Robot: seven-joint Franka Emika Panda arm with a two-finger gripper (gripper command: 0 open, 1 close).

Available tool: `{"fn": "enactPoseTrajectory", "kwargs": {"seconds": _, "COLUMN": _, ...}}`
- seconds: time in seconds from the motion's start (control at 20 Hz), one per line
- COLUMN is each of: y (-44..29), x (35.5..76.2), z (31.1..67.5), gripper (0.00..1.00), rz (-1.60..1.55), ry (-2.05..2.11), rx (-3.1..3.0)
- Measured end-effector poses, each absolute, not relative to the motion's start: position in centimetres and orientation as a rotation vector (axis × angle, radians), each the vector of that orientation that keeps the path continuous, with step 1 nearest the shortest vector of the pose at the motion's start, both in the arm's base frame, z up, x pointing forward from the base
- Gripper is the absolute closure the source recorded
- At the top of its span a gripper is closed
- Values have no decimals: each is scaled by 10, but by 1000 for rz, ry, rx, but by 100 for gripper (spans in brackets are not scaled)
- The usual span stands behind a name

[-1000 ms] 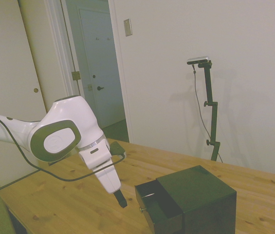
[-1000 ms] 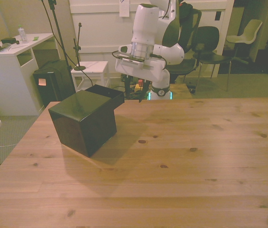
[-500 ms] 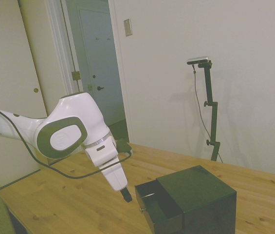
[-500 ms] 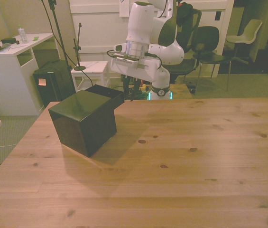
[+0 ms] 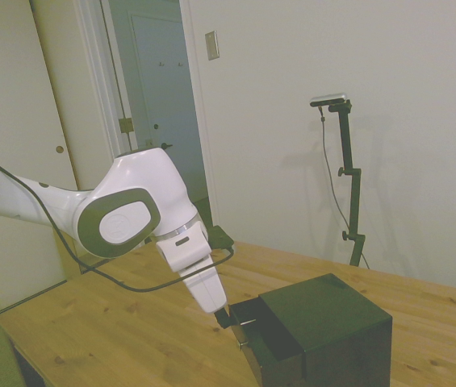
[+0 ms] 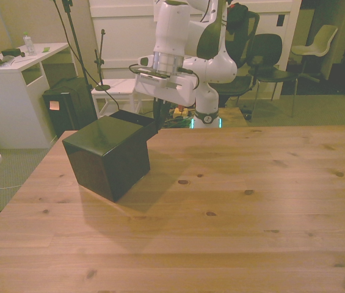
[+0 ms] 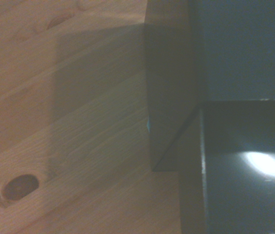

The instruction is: Close the top drawer

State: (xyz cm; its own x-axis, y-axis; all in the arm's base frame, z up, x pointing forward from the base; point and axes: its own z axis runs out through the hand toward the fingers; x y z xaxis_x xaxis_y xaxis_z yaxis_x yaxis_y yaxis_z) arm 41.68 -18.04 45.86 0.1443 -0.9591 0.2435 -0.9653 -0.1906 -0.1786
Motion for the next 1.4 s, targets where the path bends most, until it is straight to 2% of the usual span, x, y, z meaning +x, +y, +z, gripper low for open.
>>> {"fn": "enactPoseTrajectory", "kwargs": {"seconds": 1.4, "y": -229, "x": 435, "z": 470, "gripper": 100, "rz": 500, "ry": -2074, "rx": 2287}}
